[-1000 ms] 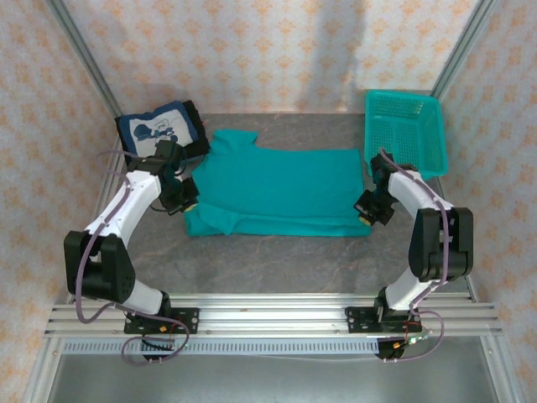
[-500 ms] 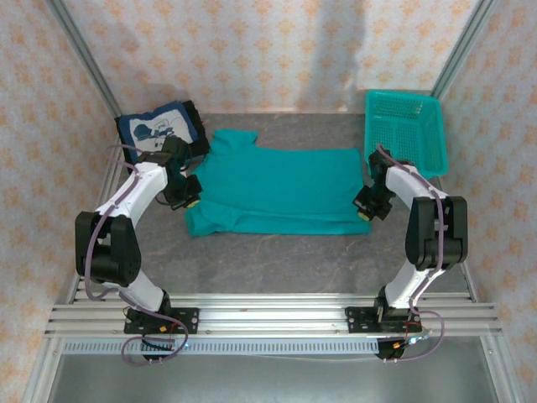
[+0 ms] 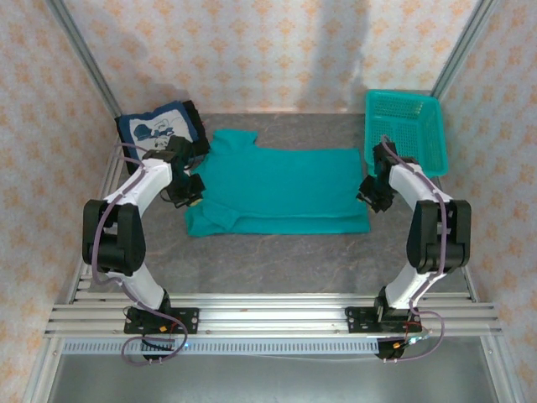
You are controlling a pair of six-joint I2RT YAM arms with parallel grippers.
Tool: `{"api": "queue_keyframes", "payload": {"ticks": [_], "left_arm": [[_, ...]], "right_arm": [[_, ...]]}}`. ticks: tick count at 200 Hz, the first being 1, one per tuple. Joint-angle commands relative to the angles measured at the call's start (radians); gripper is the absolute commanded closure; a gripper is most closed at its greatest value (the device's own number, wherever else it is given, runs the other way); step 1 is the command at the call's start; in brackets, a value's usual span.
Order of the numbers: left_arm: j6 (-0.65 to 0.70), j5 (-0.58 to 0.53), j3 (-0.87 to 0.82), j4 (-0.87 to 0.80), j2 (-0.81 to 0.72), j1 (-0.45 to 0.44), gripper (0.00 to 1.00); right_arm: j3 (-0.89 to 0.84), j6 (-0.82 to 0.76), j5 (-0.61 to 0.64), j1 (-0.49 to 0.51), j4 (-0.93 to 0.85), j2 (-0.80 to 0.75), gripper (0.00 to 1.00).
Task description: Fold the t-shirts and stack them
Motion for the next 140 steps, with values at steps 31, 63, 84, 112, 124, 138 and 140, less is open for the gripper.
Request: {"api": "queue_keyframes", "payload": {"ticks": [31,63,84,112,124,138,140], "left_arm": [[-0.001,-0.006,0.042,0.026,0.023,0.009,1.0],[-0.004,0.002,0.043,0.03,0.025,0.009,1.0],[-0.002,0.001,0.041,0.032,0.024,0.009,1.0],[-0.004,0.002,0.044,0.037,0.033,0.009,1.0],[-0.005,0.004,0.047,0.039,0.039,0.009,1.0],[-0.004,0.002,0.057,0.039,0.046,0.011,1.0],[-0.005,0.002,0.058,0.038,0.048,0.011,1.0]], "right_arm": [[-0.022,0.012,-0.075,-0.012,0.001,-0.037,0.62],[-0.071,0.047,-0.127,-0.01,0.005,-0.065,0.61],[-0.111,0.066,-0.142,-0.01,0.029,-0.08,0.61],[-0.139,0.082,-0.153,-0.006,0.065,-0.065,0.6],[-0.145,0.093,-0.152,-0.007,0.101,-0.053,0.6],[-0.134,0.106,-0.14,-0.007,0.134,-0.024,0.61],[-0.133,0.108,-0.138,-0.007,0.141,-0.021,0.61]]}}
